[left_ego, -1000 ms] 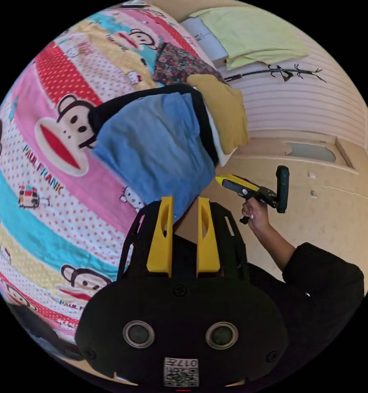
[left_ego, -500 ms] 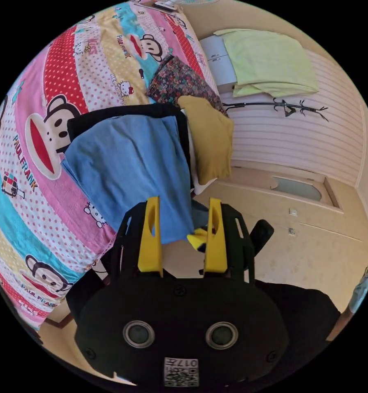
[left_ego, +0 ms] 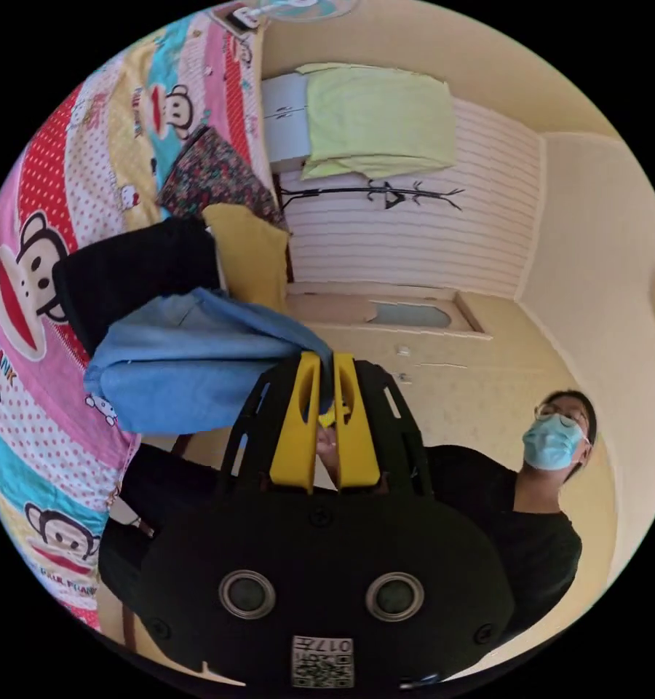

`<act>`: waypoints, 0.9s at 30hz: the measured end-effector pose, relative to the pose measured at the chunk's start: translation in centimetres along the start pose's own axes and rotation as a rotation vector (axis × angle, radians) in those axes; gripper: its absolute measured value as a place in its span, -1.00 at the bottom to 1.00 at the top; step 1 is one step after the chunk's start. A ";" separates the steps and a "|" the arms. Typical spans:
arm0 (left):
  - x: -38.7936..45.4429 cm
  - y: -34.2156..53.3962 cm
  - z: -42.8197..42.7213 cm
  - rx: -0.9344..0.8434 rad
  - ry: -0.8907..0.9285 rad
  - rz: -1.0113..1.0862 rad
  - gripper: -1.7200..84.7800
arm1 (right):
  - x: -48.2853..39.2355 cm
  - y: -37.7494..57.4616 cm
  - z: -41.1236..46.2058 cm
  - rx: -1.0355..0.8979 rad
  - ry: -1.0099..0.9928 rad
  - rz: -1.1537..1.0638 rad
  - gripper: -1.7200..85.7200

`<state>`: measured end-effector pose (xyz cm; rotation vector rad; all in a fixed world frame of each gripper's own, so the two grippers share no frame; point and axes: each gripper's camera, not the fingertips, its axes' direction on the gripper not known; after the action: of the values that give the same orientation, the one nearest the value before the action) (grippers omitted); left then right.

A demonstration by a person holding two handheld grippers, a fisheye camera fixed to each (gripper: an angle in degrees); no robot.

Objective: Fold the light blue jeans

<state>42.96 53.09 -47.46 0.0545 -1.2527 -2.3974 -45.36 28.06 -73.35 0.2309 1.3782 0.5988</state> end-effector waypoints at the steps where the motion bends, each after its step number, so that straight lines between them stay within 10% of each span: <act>1: 1.7 0.2 -0.6 0.009 0.017 0.065 -0.88 | 0.6 0.3 -0.7 0.010 0.058 0.039 -0.90; 5: 7.3 1.6 -1.4 0.036 0.120 0.263 -0.88 | 5.1 2.7 -5.1 0.026 0.271 0.326 -0.72; 13: 18.7 4.3 -1.0 -0.091 0.299 0.714 -0.89 | 6.7 3.4 -7.1 0.153 0.013 0.441 -0.64; 21: 22.4 8.4 -2.7 -0.160 0.642 0.989 -0.92 | 8.2 0.3 2.0 0.152 -1.227 0.665 -0.41; 27: 23.3 13.9 -2.4 -0.333 0.394 1.007 -0.87 | 2.7 -2.7 3.8 0.124 -1.251 0.569 -0.76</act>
<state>27.37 35.17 -34.13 -0.1610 -0.4801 -1.5585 -40.82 27.88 -76.20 0.9356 0.1091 0.6409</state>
